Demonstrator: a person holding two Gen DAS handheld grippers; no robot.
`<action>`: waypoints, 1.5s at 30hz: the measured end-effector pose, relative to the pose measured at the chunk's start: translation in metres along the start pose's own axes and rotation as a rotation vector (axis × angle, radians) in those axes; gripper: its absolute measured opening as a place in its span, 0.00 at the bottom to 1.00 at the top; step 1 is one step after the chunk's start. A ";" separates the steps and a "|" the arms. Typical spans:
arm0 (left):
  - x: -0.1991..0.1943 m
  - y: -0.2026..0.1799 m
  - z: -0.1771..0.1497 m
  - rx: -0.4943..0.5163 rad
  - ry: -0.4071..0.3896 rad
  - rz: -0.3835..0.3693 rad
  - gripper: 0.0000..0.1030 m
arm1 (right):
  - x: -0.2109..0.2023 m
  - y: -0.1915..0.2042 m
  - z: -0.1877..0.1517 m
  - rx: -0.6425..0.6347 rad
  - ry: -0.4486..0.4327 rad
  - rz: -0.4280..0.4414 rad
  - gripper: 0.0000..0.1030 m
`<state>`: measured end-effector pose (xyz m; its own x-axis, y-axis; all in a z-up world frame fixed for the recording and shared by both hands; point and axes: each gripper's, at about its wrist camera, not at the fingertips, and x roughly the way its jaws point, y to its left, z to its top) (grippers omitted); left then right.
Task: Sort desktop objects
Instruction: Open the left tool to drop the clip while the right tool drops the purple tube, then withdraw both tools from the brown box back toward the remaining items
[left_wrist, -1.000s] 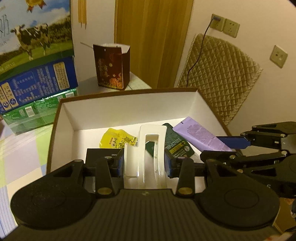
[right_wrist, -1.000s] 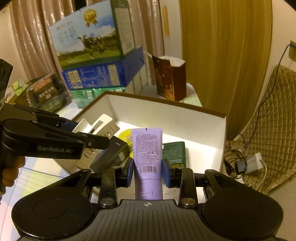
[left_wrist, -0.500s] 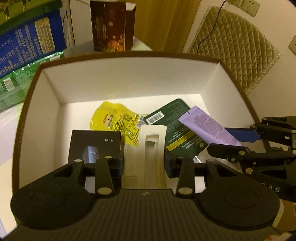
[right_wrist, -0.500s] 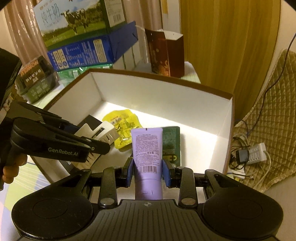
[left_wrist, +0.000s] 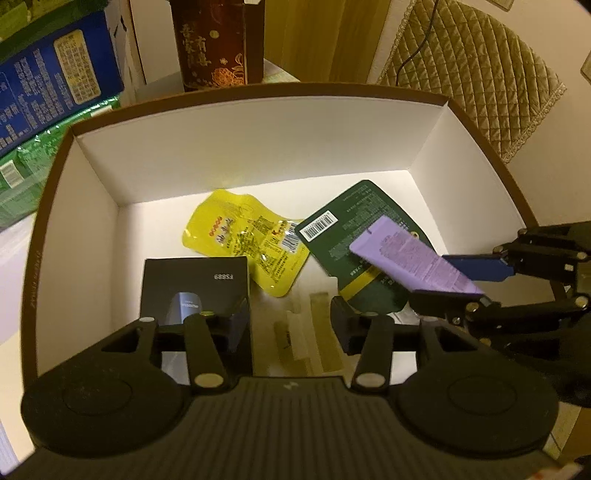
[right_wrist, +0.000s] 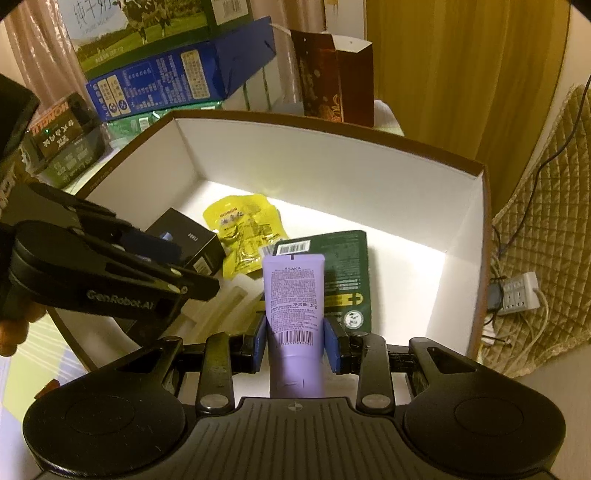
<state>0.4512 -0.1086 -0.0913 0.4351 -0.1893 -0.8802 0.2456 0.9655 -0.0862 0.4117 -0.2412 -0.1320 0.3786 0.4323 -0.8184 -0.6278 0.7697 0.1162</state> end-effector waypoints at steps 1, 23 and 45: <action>-0.001 0.001 0.000 -0.002 -0.002 0.003 0.44 | 0.001 0.001 0.000 0.000 0.002 0.002 0.29; -0.047 0.005 -0.016 0.037 -0.067 0.131 0.82 | -0.020 0.024 -0.011 -0.068 -0.008 -0.010 0.89; -0.109 -0.026 -0.048 -0.001 -0.146 0.230 0.93 | -0.078 0.026 -0.024 -0.047 -0.085 -0.022 0.98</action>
<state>0.3557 -0.1042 -0.0158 0.5999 0.0108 -0.8000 0.1251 0.9863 0.1072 0.3493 -0.2665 -0.0786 0.4477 0.4555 -0.7695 -0.6490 0.7575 0.0708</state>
